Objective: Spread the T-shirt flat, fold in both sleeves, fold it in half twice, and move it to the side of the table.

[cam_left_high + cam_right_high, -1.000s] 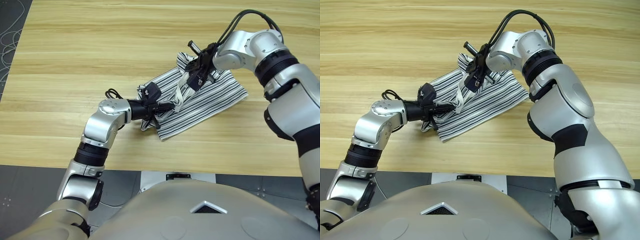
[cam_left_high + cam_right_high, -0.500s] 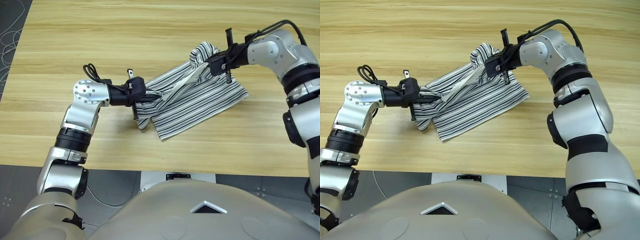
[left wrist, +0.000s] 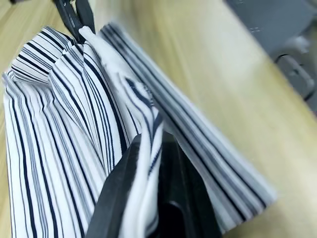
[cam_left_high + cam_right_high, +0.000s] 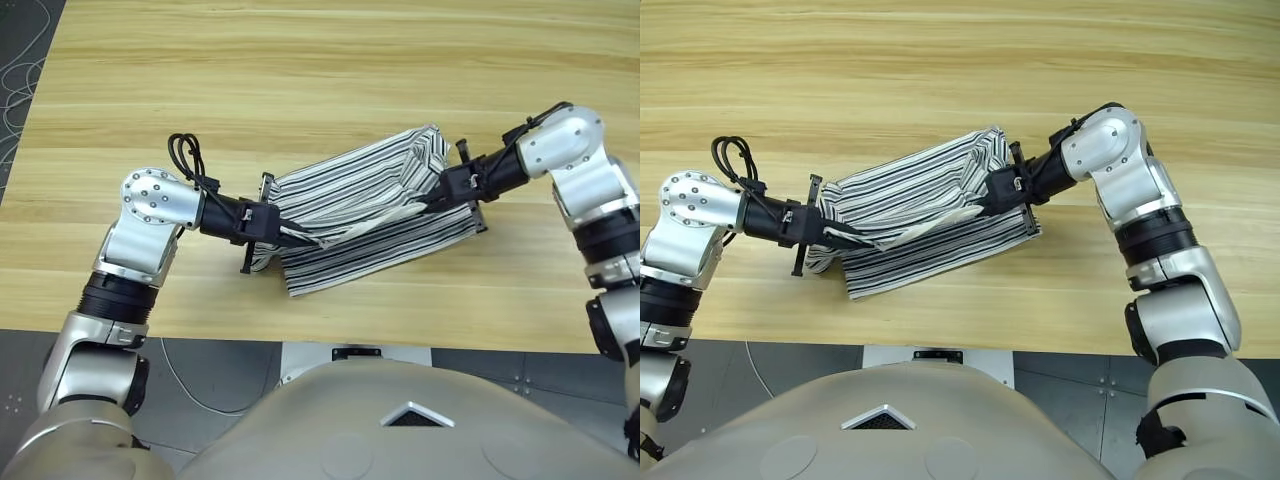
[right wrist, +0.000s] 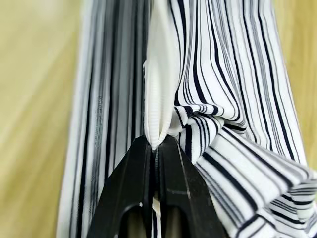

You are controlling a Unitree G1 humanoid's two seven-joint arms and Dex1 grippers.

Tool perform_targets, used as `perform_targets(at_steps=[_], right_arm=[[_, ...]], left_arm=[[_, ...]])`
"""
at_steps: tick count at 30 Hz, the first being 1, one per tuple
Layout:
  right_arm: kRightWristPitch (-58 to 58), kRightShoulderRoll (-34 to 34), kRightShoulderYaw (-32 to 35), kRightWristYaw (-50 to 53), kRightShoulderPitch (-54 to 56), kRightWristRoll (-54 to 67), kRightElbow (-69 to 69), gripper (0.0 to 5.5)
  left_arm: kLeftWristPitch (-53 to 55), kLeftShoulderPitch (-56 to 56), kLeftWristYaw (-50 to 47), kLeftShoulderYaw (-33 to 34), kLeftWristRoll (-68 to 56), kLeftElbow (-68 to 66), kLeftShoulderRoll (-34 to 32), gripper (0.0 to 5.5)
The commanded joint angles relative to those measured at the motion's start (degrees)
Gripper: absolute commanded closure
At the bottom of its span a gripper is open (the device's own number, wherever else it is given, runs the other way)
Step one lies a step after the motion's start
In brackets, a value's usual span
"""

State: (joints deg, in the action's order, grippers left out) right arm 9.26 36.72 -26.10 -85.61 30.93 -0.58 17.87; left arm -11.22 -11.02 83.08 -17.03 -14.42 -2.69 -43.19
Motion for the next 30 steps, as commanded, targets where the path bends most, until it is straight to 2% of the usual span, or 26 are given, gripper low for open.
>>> perform_targets(at_steps=[1,8,24,26,30], right_arm=[[-8.9,3.4,0.8,-3.9,-3.1,4.2,-9.2,5.40],[-17.0,8.5,-1.6,-6.7,-7.5,8.2,-18.1,5.40],[-29.6,21.5,-8.9,-6.9,-8.4,24.1,-31.2,5.40],[-29.5,21.1,-8.6,-6.8,-8.2,23.8,-30.9,5.40],[-22.6,11.8,-5.3,0.6,-4.0,16.7,-19.5,5.40]], left_arm=[[0.4,0.6,2.1,0.8,-1.0,2.5,-2.1,5.39],[2.2,3.8,5.0,1.3,-4.7,8.4,-5.1,5.39],[9.1,8.6,7.8,2.6,-12.4,19.7,-9.7,5.39],[9.6,8.4,7.5,2.7,-12.6,20.2,-9.7,5.39],[9.0,0.9,-1.2,3.1,-5.8,11.8,-4.4,5.39]])
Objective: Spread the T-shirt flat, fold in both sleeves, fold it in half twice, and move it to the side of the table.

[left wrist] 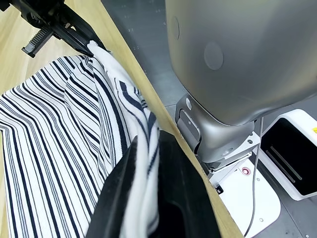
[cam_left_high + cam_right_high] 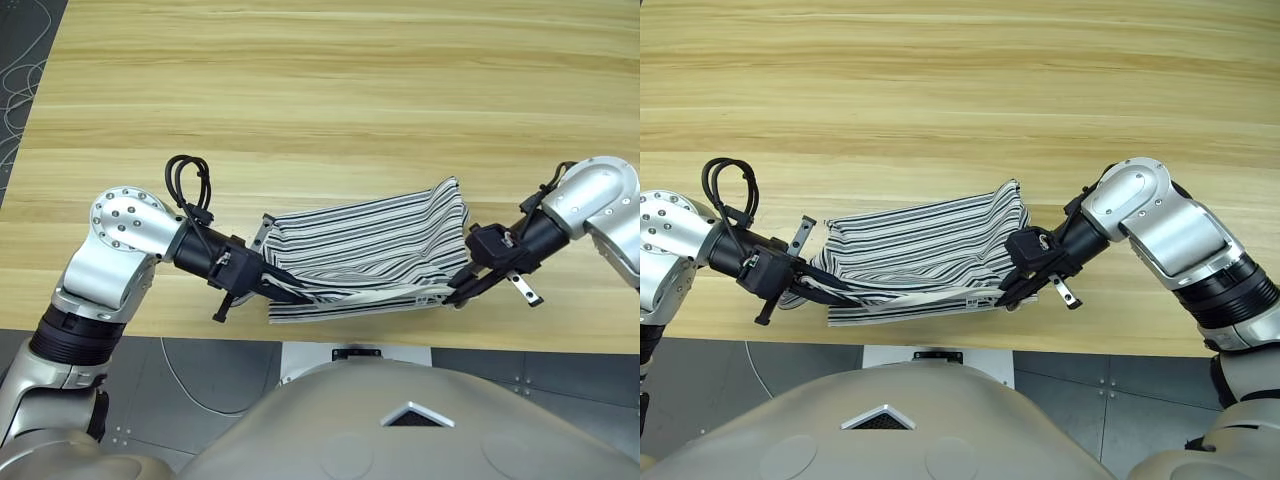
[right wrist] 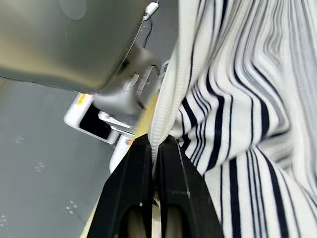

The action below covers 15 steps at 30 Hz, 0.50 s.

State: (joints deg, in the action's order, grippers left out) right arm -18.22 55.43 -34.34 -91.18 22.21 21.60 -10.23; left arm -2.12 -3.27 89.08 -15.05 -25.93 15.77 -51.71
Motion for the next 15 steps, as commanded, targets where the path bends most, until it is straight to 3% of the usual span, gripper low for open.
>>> perform_targets(at_steps=[1,9,15], right_arm=[[6.5,-9.1,3.5,8.4,6.3,-7.4,12.2,5.40],[20.4,-22.7,7.5,25.9,18.9,-21.2,37.1,5.40],[29.4,-28.8,6.4,36.8,24.0,-30.9,47.5,5.40]], left_arm=[[-0.2,-8.9,-9.6,1.3,7.6,-9.2,5.7,5.39],[-15.5,-21.4,-26.6,2.6,25.1,-32.2,10.8,5.39],[-27.5,-32.3,-46.8,-1.8,44.8,-51.9,12.4,5.39]])
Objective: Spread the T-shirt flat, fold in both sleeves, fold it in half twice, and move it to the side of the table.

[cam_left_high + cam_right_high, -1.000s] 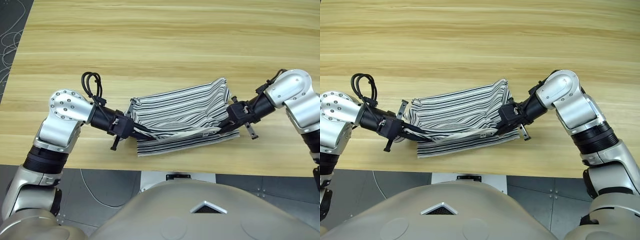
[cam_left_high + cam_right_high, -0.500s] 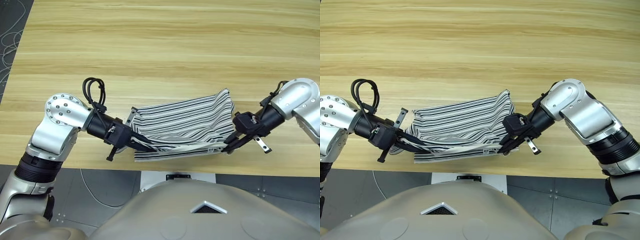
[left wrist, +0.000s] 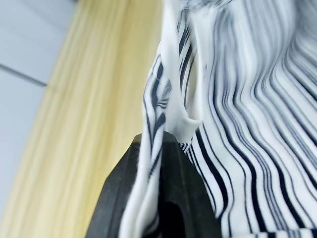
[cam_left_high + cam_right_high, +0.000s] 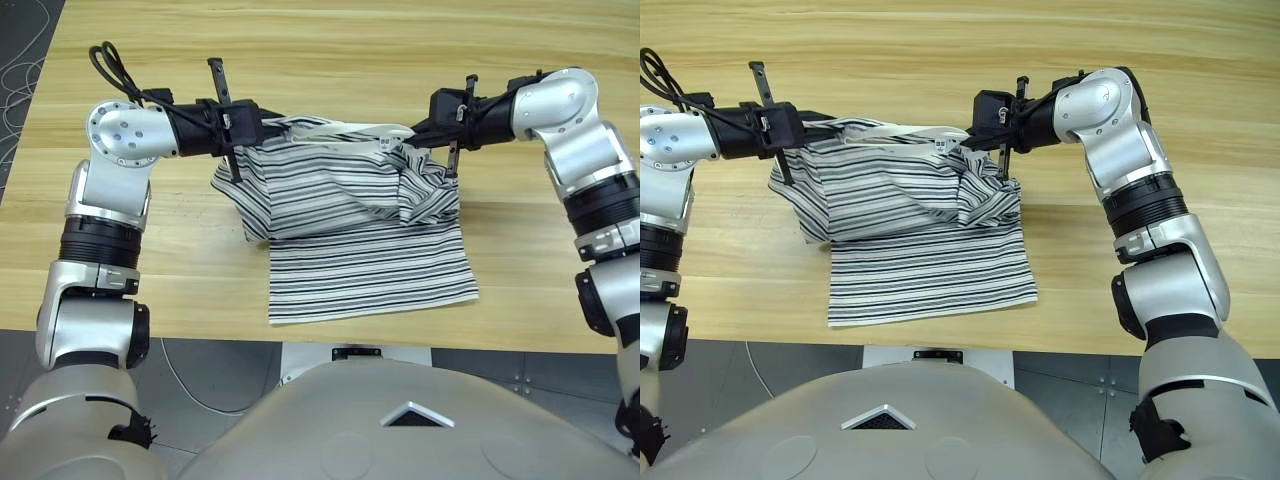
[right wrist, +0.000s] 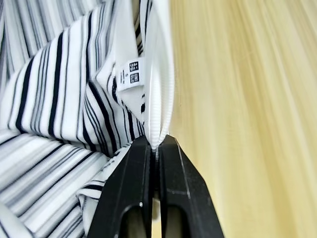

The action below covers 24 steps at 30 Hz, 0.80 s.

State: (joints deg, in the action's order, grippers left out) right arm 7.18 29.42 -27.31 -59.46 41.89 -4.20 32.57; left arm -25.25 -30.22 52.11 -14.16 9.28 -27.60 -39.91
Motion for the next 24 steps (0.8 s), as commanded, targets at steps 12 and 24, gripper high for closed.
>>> perform_targets(at_steps=[12,24], right_arm=[[15.8,-12.7,-10.5,36.4,18.2,-31.3,28.5,5.40],[14.3,-17.0,-21.2,57.3,19.8,-47.9,39.4,3.68]], left_arm=[[-6.4,-19.7,-52.5,-18.5,39.4,-36.8,7.8,5.39],[-5.8,-19.7,-61.5,-24.7,42.9,-44.9,11.1,4.23]])
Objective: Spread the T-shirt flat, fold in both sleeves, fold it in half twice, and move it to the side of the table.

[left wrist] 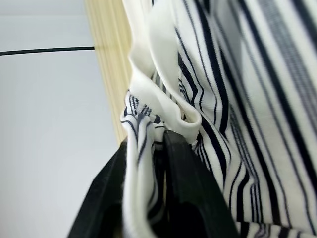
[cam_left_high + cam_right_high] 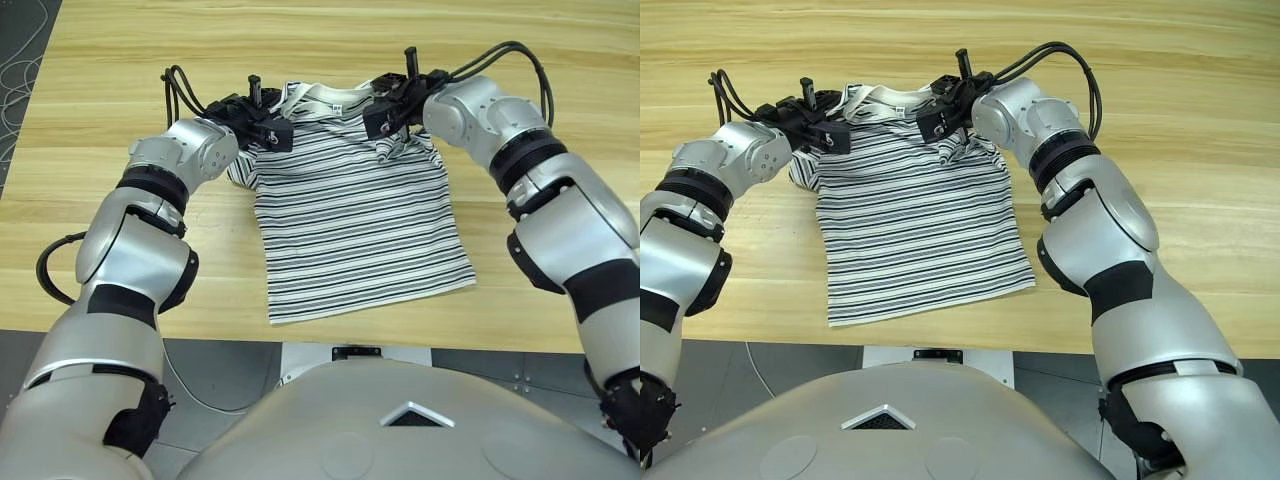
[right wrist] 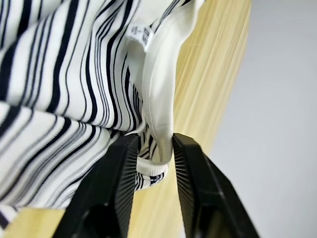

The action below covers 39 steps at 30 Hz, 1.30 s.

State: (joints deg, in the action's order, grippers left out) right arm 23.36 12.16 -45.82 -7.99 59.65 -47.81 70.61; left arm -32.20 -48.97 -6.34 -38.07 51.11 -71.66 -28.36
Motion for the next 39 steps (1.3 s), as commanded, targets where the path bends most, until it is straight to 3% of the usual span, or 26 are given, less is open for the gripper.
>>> perform_targets(at_steps=[1,8,10,13,14,17,20,22,30,39], right_arm=[[-3.1,0.4,-3.4,8.3,2.6,-5.7,1.8,3.54],[-10.1,0.8,-4.8,20.1,4.2,-10.1,3.5,2.36],[-10.7,1.4,-4.2,22.5,4.0,-9.9,3.2,2.16],[-3.9,2.6,2.8,17.8,1.1,-1.4,1.4,2.03],[-0.6,3.0,6.2,13.8,-0.4,3.0,0.5,2.03],[5.7,4.5,16.1,-8.8,-8.0,20.7,-6.9,2.03],[-0.3,10.1,20.2,-34.6,-20.8,38.7,-25.9,2.03],[-4.5,13.8,21.0,-41.4,-26.5,43.1,-34.7,2.03],[-15.6,19.1,25.0,-45.6,-36.4,46.0,-50.6,2.03],[-15.5,18.4,21.0,-43.9,-37.6,36.8,-48.1,2.03]], left_arm=[[2.0,-1.2,-4.4,-0.9,1.1,-1.0,-0.4,4.11],[15.0,-3.8,-17.4,-0.4,2.2,-3.0,-0.5,3.09],[18.3,-4.4,-19.9,-0.5,2.5,-3.4,-1.0,3.05],[15.7,-3.4,-19.5,0.7,0.2,-2.0,-1.1,3.05],[13.6,-2.8,-18.0,1.4,-1.1,-1.1,-1.0,3.05],[2.9,3.0,-1.3,9.2,-15.4,4.3,0.8,3.05],[3.1,17.4,22.0,11.4,-34.4,27.5,-1.1,3.05],[7.9,24.3,29.4,11.4,-40.9,41.1,-3.4,3.05],[20.5,35.6,36.5,13.4,-41.9,59.6,-5.5,3.05],[19.7,35.8,36.8,12.9,-36.0,51.3,-3.7,3.05]])
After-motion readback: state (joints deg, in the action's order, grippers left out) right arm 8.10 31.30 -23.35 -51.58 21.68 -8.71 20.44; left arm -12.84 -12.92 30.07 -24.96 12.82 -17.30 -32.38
